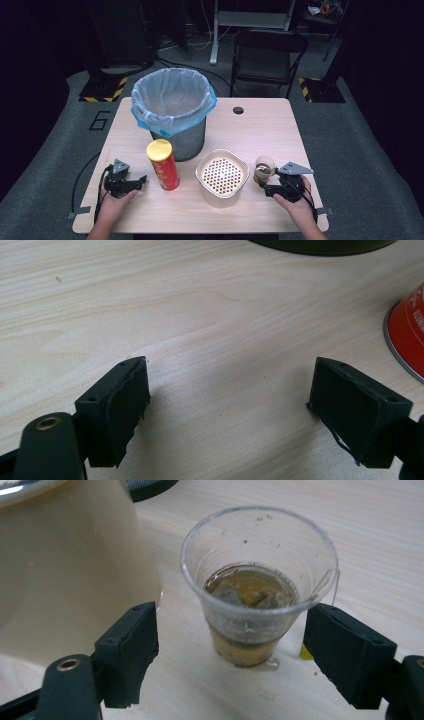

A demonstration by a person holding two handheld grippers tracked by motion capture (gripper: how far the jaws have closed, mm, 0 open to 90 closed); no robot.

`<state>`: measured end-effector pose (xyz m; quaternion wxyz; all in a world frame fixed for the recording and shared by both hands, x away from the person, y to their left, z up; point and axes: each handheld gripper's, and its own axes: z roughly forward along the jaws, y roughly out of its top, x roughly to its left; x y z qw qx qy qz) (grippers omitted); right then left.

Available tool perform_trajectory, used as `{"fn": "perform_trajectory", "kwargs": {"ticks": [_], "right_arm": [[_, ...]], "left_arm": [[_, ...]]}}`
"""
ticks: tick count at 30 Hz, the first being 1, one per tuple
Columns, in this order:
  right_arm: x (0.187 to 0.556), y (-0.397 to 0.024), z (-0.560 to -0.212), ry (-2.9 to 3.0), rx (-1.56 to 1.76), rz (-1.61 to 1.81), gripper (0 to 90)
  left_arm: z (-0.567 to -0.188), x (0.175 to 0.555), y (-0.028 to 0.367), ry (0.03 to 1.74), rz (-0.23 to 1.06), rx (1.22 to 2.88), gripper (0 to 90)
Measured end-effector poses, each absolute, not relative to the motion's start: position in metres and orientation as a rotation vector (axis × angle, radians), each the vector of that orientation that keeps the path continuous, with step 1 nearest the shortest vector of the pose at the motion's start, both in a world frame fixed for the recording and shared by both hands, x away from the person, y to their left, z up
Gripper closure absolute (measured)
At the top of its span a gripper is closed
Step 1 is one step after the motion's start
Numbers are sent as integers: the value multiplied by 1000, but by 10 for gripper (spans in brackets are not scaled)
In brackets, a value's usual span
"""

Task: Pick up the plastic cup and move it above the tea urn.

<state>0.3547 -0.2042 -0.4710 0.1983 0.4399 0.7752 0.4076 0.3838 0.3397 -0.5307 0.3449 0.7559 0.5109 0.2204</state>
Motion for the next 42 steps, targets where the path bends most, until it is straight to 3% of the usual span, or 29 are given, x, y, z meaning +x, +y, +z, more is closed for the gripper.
{"fn": "perform_trajectory", "kwargs": {"ticks": [13, 33, 42], "right_arm": [[377, -188, -473, 2177, 1201, 1141, 146], [389, -158, -483, 2059, 1246, 1059, 163], [391, -159, -490, 2052, 1239, 1054, 286]], "left_arm": [[-531, 384, 340, 1326, 572, 1964, 159], [-531, 384, 340, 1327, 572, 1964, 159], [-531, 384, 340, 1327, 572, 1962, 159]]}}
